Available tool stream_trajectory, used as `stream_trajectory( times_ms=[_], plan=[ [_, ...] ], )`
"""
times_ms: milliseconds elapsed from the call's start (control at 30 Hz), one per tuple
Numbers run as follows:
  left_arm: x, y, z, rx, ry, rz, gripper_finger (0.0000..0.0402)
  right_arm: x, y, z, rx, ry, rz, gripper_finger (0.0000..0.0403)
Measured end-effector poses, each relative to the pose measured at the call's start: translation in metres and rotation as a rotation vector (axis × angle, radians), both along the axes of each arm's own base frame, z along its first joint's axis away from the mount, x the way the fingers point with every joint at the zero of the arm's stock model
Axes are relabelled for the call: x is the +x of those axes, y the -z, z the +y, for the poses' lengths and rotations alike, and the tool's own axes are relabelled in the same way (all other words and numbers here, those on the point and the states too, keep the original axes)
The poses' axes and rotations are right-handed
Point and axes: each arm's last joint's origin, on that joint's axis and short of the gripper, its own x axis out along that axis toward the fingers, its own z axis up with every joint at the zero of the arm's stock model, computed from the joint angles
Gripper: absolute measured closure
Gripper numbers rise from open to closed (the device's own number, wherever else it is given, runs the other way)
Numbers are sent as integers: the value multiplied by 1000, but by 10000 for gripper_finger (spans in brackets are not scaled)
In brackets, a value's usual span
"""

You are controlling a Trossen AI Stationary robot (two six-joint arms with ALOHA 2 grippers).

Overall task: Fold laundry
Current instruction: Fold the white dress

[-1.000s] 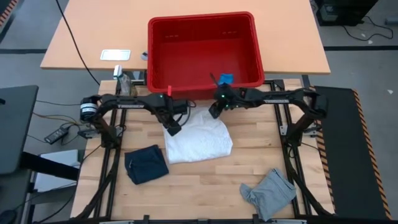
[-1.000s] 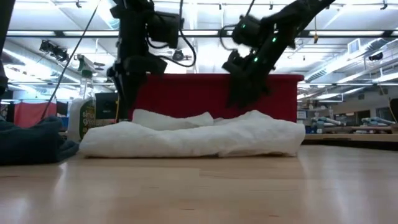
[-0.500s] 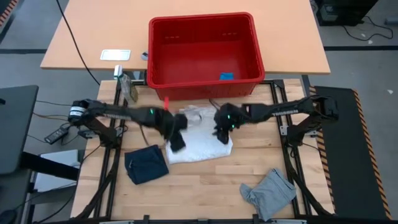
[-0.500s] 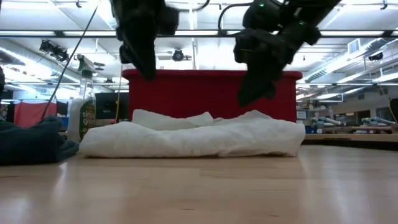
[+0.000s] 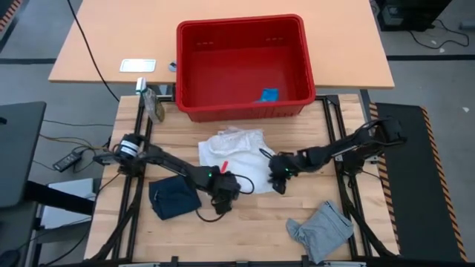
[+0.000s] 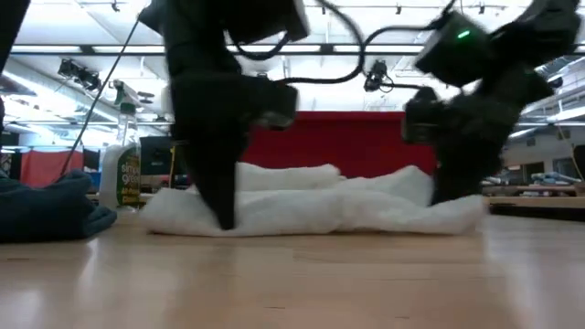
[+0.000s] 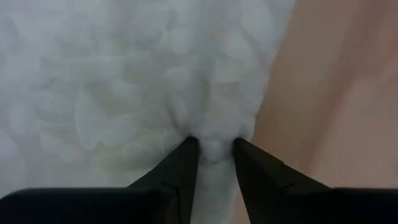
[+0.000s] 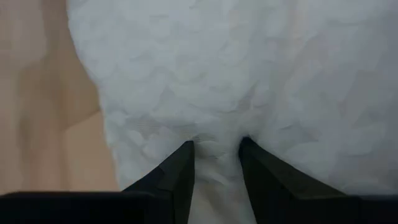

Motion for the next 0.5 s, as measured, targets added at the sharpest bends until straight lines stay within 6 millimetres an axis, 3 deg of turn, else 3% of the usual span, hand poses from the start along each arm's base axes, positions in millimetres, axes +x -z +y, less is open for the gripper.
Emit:
stream_trajectory(
  times_ms=[133, 267, 400, 500],
  plan=[
    [12, -6, -27, -162, -26, -102, 287, -19, 1, 31, 118, -82, 25, 264],
    [16, -36, -61, -215, 34, -171, 287, -35, -10, 58, 174, -125, 17, 264],
    [13, -85, -83, -131, 54, -263, 287, -46, -31, 74, 179, -100, -84, 264],
    [6, -103, -94, -10, 74, -263, 287, -56, -43, 82, 132, -89, -158, 264]
  ],
)
